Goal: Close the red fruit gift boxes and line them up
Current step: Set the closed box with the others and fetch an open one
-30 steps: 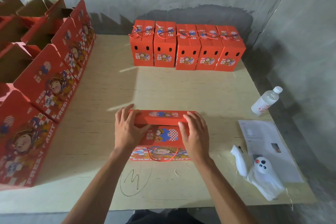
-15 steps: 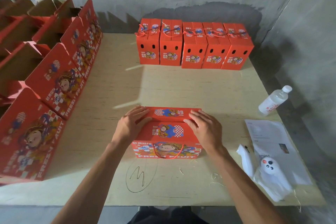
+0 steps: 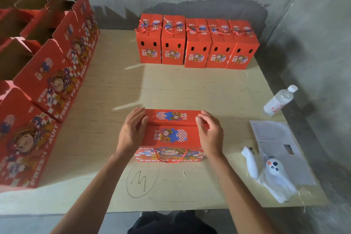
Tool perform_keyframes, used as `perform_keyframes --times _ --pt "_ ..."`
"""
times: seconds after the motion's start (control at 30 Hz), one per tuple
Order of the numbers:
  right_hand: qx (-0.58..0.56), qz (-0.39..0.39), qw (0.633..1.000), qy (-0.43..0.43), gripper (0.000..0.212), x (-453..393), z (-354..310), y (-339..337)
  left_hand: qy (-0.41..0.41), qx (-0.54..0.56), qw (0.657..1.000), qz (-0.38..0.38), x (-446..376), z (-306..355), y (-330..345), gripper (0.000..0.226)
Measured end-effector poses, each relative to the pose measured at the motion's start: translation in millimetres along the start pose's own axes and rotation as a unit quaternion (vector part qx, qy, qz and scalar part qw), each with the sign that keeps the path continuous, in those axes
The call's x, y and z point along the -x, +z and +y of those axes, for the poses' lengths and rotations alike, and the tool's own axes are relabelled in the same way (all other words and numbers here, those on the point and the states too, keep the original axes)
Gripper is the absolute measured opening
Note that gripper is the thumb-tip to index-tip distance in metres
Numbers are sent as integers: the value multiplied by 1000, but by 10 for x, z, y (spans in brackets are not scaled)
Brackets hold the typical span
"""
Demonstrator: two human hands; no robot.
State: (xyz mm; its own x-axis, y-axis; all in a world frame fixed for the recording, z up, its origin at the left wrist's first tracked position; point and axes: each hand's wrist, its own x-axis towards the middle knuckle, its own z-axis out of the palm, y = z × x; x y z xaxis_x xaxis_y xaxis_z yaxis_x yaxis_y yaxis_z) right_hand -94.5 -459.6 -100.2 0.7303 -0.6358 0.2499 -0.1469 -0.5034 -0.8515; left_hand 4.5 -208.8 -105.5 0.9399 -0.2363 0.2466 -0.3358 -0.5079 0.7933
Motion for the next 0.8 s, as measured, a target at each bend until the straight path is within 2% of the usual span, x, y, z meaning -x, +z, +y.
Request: perform_keyframes --times 0.07,0.13,0.23,0.4,0.6,0.8 --pt "-22 -35 991 125 47 4 -16 5 -105 37 994 4 18 24 -4 60" --pt "-36 -91 967 234 66 -18 13 -17 -224 128 966 -2 43 55 -13 84" --pt "-39 -149 949 275 68 -54 87 -44 -316 193 928 -39 43 8 -21 85" --pt "-69 -154 940 296 63 -58 104 -61 -376 227 895 -79 22 -141 8 84" --pt "-91 -161 947 261 59 -9 128 -71 -373 279 880 -98 21 -169 6 54" --pt "-91 -156 954 238 54 3 156 -59 -373 310 869 -98 32 -150 12 52"
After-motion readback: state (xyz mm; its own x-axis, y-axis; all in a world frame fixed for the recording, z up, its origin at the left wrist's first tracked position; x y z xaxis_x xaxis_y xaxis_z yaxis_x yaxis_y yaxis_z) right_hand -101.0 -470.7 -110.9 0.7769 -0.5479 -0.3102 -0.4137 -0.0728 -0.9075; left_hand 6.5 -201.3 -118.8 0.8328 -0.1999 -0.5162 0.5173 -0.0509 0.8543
